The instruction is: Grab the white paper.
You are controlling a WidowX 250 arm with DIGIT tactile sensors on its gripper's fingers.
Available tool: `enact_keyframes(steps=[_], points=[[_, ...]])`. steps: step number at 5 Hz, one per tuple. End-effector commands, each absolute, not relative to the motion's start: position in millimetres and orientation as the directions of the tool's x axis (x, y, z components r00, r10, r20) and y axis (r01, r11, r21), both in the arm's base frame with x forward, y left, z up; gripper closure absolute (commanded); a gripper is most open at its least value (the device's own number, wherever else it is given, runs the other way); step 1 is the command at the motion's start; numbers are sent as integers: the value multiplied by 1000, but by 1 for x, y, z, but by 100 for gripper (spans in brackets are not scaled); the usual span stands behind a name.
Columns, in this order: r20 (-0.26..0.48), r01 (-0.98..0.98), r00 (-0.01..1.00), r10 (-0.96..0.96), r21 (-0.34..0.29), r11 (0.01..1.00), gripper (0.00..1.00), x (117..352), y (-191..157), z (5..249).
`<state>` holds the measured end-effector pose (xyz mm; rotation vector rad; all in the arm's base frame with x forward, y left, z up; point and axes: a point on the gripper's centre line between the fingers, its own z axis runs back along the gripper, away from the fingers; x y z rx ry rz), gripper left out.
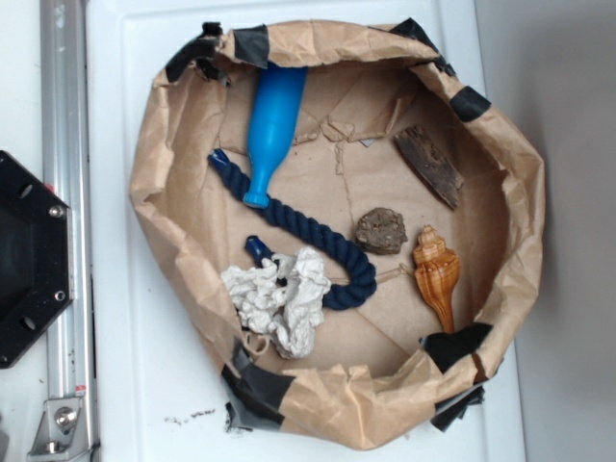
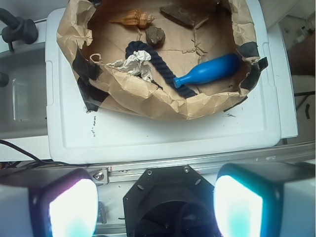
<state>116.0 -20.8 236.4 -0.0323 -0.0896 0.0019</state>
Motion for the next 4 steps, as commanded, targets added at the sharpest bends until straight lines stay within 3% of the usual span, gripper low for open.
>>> enact_keyframes(steps=[1,2,4], points=[[89,0,996,3,-32,999,0,116,-21,236],[119,-93,988,103,-89,992,0,158,-18,196],[102,-396,892,441,-298,869,0,225,-28,166]])
